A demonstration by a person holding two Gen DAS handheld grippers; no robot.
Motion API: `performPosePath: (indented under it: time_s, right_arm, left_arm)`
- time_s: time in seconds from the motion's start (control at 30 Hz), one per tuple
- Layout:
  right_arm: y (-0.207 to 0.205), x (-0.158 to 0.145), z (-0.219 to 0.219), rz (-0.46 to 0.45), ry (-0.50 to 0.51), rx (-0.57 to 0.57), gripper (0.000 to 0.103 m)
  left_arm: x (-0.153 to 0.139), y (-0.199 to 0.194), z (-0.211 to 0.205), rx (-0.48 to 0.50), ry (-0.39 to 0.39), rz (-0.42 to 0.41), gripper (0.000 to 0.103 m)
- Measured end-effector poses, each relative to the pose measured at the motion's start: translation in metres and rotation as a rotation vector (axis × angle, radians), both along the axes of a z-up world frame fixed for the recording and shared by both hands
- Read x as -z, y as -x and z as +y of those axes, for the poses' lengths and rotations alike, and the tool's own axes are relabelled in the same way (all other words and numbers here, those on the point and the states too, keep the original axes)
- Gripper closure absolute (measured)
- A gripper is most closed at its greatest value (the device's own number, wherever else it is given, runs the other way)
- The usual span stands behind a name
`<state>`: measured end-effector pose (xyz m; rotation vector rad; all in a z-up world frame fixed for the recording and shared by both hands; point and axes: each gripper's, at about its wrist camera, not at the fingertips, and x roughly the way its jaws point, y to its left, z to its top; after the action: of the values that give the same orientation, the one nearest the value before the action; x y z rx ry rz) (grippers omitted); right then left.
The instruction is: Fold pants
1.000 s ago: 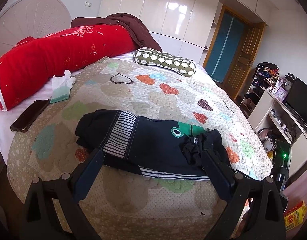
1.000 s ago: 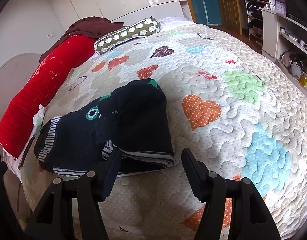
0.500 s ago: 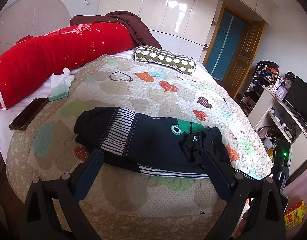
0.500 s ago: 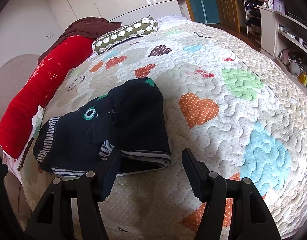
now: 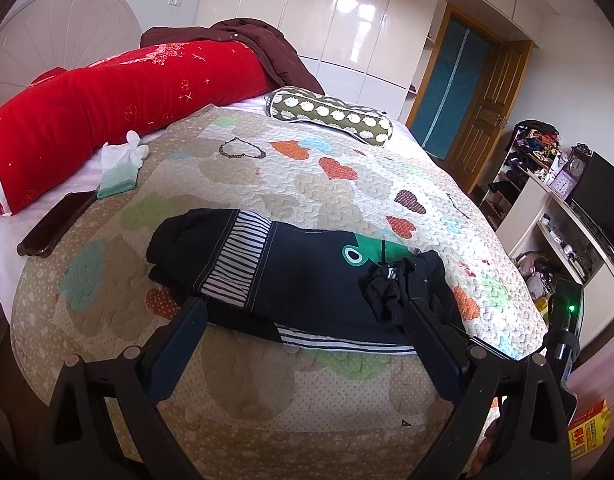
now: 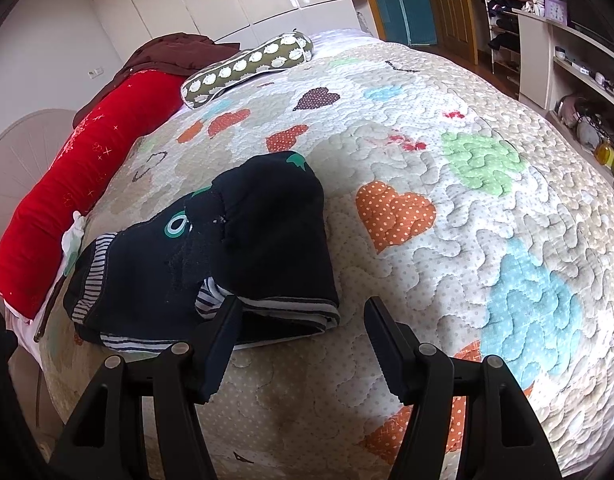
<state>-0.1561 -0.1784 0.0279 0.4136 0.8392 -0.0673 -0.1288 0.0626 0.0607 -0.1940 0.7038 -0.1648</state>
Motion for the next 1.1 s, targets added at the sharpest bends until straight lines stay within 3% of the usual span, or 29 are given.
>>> performPosePath:
  time_s: [1.1]
  right_arm:
    - [0.002,-0.003,-0.004,-0.011,-0.003,0.004,0.035]
  left_arm:
    - [0.003,0.001,-0.014,0.003,-0.058,0.015,0.005]
